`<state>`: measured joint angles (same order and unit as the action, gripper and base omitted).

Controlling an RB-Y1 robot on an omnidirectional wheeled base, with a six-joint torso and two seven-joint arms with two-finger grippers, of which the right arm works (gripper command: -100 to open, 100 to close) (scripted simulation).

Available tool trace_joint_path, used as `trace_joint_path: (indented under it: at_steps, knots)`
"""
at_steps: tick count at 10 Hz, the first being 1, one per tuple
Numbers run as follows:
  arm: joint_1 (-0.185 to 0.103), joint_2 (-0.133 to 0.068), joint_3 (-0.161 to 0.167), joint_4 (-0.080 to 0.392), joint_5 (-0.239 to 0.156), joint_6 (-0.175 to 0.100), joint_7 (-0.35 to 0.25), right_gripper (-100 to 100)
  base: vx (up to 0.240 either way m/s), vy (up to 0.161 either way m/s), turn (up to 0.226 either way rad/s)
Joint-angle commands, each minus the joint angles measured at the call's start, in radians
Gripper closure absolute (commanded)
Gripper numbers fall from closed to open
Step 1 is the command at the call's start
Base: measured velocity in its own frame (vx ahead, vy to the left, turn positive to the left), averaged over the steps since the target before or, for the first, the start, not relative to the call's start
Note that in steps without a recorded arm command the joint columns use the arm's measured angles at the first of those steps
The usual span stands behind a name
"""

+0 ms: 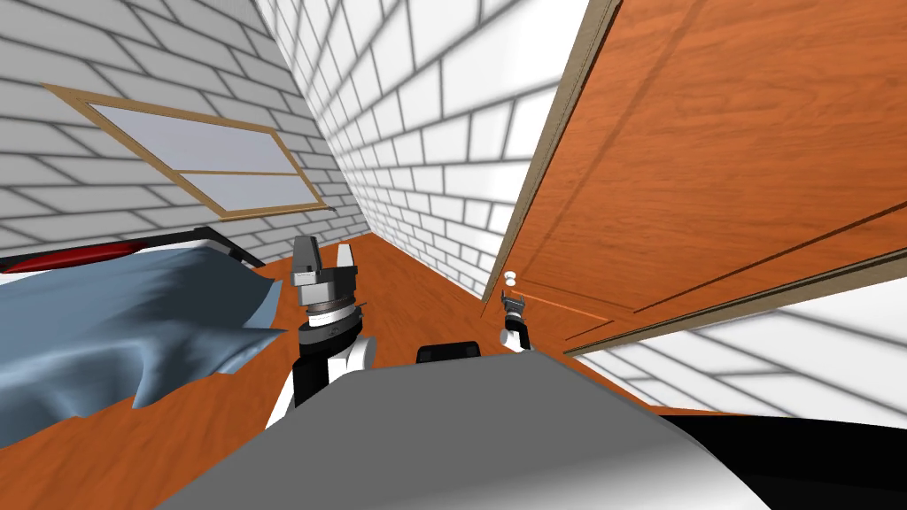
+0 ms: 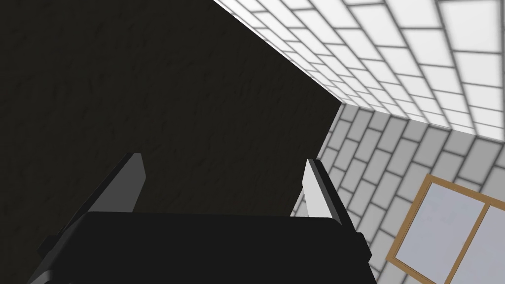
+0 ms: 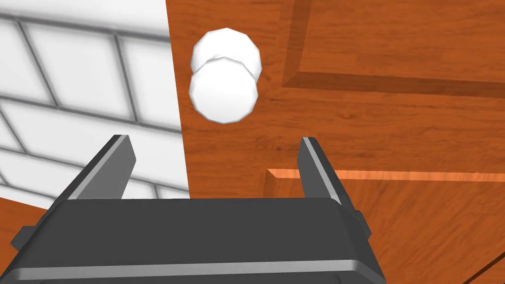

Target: Pull the door open

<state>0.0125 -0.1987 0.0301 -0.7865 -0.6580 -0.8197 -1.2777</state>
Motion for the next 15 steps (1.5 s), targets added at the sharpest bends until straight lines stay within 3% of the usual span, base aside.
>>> trace_joint_path:
  at_steps: [1, 5, 6, 7, 8, 13, 15]
  knots:
    - [0.001, -0.029, -0.002, 0.029, -0.004, -0.015, -0.038, -100, 0.214, -0.013, 0.089]
    - [0.03, -0.091, -0.011, 0.048, -0.016, -0.03, -0.106, -100, 0.17, -0.016, 0.087]
    - [0.034, -0.101, -0.012, 0.051, -0.018, -0.032, -0.117, -100, 0.182, -0.038, 0.061]
    - [0.037, -0.093, -0.013, 0.036, -0.018, -0.025, -0.103, -100, 0.08, -0.022, 0.015]
    - [0.037, -0.093, -0.013, 0.036, -0.018, -0.025, -0.103, 100, -0.012, 0.001, -0.024]
    - [0.037, -0.093, -0.013, 0.036, -0.018, -0.025, -0.103, 100, -0.014, 0.003, 0.003]
    - [0.046, -0.104, 0.013, 0.027, -0.006, -0.023, -0.126, 100, -0.185, -0.011, 0.093]
